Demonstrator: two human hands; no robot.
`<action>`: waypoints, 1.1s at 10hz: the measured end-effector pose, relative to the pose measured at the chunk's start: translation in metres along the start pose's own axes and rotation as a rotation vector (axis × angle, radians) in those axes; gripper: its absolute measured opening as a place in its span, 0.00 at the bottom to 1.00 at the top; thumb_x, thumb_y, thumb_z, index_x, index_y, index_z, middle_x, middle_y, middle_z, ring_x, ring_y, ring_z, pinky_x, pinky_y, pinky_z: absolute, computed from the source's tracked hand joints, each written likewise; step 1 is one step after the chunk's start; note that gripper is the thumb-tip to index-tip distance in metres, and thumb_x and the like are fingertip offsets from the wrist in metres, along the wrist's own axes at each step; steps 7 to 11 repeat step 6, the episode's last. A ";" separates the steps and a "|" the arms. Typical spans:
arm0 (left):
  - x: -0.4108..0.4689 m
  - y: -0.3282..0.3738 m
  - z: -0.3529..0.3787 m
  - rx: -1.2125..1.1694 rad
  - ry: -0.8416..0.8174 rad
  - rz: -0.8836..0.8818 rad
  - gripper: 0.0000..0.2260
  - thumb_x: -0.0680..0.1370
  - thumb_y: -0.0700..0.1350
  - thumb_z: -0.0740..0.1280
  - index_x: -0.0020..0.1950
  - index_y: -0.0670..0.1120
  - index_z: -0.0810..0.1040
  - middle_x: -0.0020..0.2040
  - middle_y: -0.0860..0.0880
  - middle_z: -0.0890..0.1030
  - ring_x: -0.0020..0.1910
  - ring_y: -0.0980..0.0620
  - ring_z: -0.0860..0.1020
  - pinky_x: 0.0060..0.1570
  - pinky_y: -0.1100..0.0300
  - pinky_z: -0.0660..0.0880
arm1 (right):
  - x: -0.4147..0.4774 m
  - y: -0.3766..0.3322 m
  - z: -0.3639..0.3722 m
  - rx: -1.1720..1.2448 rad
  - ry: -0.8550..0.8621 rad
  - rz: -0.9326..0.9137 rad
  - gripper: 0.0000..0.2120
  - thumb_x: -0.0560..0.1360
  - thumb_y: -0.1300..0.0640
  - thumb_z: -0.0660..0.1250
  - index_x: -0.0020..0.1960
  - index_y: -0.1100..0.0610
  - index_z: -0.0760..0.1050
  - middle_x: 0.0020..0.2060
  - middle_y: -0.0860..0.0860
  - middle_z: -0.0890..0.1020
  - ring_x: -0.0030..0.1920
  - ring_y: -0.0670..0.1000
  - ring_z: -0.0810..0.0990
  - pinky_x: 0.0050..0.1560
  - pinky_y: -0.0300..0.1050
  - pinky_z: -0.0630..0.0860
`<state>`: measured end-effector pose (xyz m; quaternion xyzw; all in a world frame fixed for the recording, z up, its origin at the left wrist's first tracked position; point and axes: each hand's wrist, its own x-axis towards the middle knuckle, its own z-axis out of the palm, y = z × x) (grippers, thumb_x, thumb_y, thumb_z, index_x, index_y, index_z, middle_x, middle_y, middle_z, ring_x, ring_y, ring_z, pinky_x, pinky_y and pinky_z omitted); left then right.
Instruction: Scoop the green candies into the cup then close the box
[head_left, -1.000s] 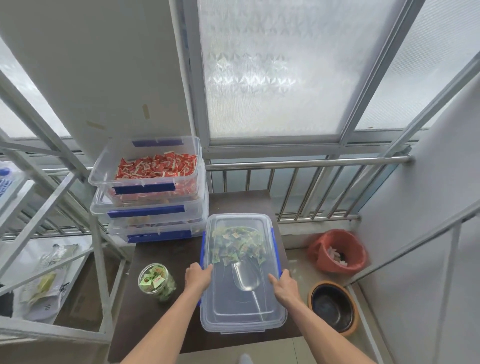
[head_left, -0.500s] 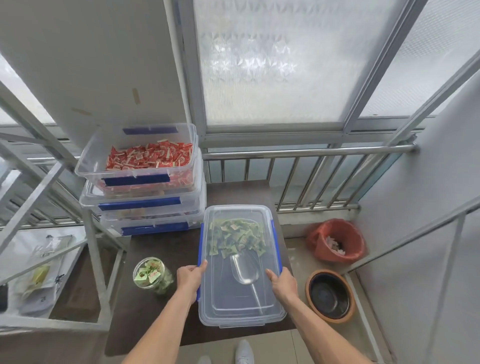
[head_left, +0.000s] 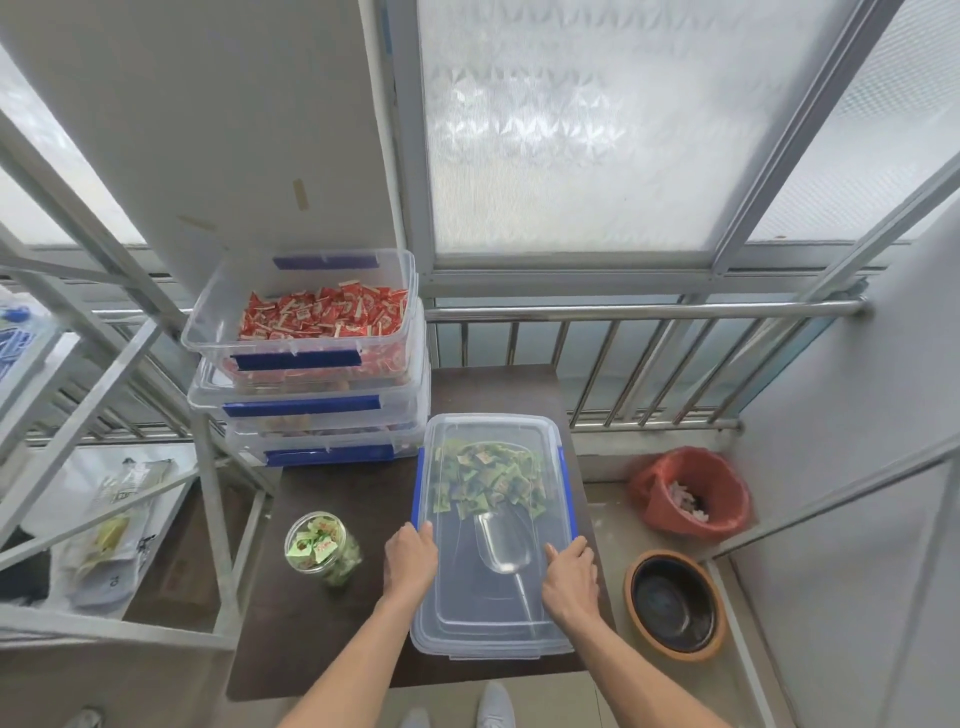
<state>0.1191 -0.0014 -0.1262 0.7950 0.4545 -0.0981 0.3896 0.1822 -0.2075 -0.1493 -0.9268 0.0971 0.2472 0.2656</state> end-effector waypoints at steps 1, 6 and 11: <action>-0.004 0.009 0.004 0.110 -0.036 0.026 0.23 0.86 0.48 0.55 0.76 0.33 0.64 0.73 0.35 0.72 0.70 0.38 0.73 0.65 0.48 0.71 | -0.001 -0.004 -0.005 -0.057 0.010 -0.034 0.29 0.85 0.45 0.52 0.77 0.65 0.57 0.73 0.61 0.67 0.71 0.62 0.69 0.69 0.58 0.69; -0.040 0.046 -0.055 0.294 -0.272 0.106 0.25 0.80 0.51 0.60 0.72 0.38 0.73 0.70 0.39 0.77 0.67 0.40 0.77 0.64 0.51 0.73 | -0.032 -0.045 -0.060 -0.160 -0.072 -0.180 0.29 0.82 0.41 0.54 0.76 0.58 0.64 0.73 0.59 0.70 0.72 0.62 0.71 0.71 0.57 0.68; -0.040 0.046 -0.055 0.294 -0.272 0.106 0.25 0.80 0.51 0.60 0.72 0.38 0.73 0.70 0.39 0.77 0.67 0.40 0.77 0.64 0.51 0.73 | -0.032 -0.045 -0.060 -0.160 -0.072 -0.180 0.29 0.82 0.41 0.54 0.76 0.58 0.64 0.73 0.59 0.70 0.72 0.62 0.71 0.71 0.57 0.68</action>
